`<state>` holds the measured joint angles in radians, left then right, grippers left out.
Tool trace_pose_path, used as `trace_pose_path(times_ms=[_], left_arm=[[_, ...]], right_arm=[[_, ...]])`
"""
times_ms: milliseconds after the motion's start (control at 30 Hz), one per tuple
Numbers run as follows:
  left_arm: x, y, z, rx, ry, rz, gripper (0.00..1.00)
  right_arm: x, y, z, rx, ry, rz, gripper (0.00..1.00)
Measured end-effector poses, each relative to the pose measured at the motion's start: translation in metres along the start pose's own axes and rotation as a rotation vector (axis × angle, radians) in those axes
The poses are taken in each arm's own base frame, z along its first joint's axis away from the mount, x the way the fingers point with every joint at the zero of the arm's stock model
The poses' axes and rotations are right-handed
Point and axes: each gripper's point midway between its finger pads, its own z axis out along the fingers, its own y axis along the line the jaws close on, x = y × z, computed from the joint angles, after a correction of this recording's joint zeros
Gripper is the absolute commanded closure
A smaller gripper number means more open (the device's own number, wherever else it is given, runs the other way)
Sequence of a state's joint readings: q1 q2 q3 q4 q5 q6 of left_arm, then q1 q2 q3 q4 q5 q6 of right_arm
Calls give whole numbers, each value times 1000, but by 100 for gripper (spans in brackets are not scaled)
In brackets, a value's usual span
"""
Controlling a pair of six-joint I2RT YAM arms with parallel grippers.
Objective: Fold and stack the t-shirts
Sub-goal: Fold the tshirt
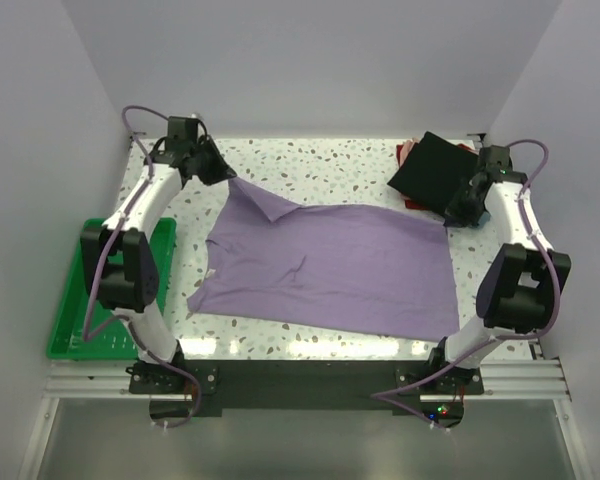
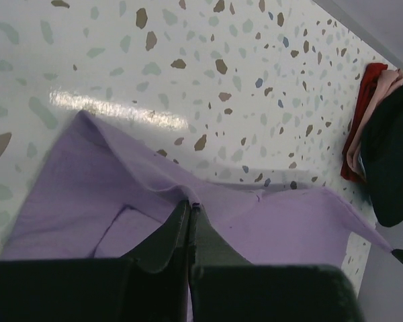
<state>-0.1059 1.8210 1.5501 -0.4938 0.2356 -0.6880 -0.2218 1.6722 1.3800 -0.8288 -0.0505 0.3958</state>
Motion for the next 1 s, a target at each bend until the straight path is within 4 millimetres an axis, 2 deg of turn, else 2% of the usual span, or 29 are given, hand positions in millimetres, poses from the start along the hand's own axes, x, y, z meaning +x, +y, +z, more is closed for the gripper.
trace_pose_path(times_ms=[167, 367, 467, 567, 700, 833, 1000], left_arm=[[23, 8, -39, -12, -7, -10, 100], [73, 41, -64, -88, 57, -54, 100], [90, 51, -79, -109, 72, -74, 100], [102, 53, -98, -105, 64, -102, 100], [107, 51, -113, -93, 47, -120, 100], [113, 53, -122, -88, 42, -125, 100], [128, 66, -114, -123, 88, -136, 100]], right_arm=[[23, -16, -14, 38, 11, -23, 100], [44, -34, -27, 100, 31, -37, 100], [52, -40, -33, 121, 41, -38, 100], [59, -45, -39, 139, 47, -37, 100], [74, -52, -43, 152, 65, -34, 100], [87, -56, -38, 156, 93, -27, 100], [98, -56, -10, 153, 151, 8, 90]])
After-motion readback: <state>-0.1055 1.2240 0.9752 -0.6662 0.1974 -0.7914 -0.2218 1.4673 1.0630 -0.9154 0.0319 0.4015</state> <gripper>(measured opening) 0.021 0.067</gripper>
